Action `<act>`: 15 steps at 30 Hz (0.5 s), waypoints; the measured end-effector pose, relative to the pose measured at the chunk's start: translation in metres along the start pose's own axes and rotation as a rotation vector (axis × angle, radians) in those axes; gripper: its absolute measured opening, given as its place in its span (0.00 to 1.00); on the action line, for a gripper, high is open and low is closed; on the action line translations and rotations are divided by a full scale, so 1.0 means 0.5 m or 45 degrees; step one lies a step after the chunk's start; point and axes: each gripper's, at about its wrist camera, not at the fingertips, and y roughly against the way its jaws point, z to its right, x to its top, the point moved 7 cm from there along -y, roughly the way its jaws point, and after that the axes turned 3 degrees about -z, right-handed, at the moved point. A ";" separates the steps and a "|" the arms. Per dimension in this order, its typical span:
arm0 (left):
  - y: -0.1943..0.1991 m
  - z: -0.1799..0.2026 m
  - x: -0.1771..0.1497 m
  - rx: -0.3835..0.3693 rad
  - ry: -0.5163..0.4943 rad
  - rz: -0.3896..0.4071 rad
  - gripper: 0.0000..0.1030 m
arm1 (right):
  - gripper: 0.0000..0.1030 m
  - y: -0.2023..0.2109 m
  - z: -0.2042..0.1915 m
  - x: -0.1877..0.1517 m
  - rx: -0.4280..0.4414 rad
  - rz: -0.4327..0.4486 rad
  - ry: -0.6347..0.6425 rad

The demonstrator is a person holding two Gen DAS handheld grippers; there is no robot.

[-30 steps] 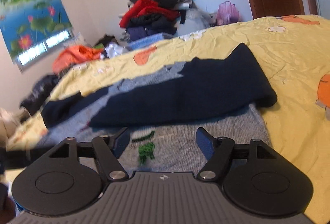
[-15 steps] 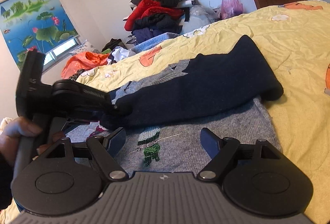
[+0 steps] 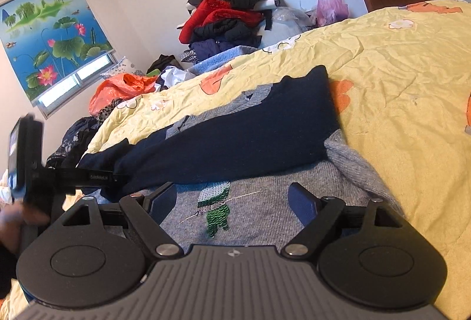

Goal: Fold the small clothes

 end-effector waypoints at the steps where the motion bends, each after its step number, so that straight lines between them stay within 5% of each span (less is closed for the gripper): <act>1: 0.019 0.000 0.001 0.040 -0.008 0.033 0.09 | 0.80 0.001 -0.002 0.003 -0.003 -0.001 0.014; 4: 0.094 0.000 0.016 0.073 -0.010 0.263 0.11 | 0.80 0.016 -0.023 0.041 -0.022 0.060 0.104; 5: 0.113 0.007 0.022 0.050 -0.021 0.326 0.21 | 0.81 0.019 -0.030 0.066 -0.023 0.090 0.120; 8: 0.120 0.035 0.040 -0.063 -0.080 0.386 0.84 | 0.90 -0.027 -0.034 0.148 -0.140 0.076 0.180; 10: 0.101 0.049 0.051 -0.133 -0.092 0.393 0.85 | 0.86 -0.092 -0.026 0.186 -0.287 -0.007 0.264; 15: 0.024 0.073 0.044 -0.261 -0.060 0.215 0.85 | 0.81 -0.202 0.041 0.235 -0.701 -0.097 0.481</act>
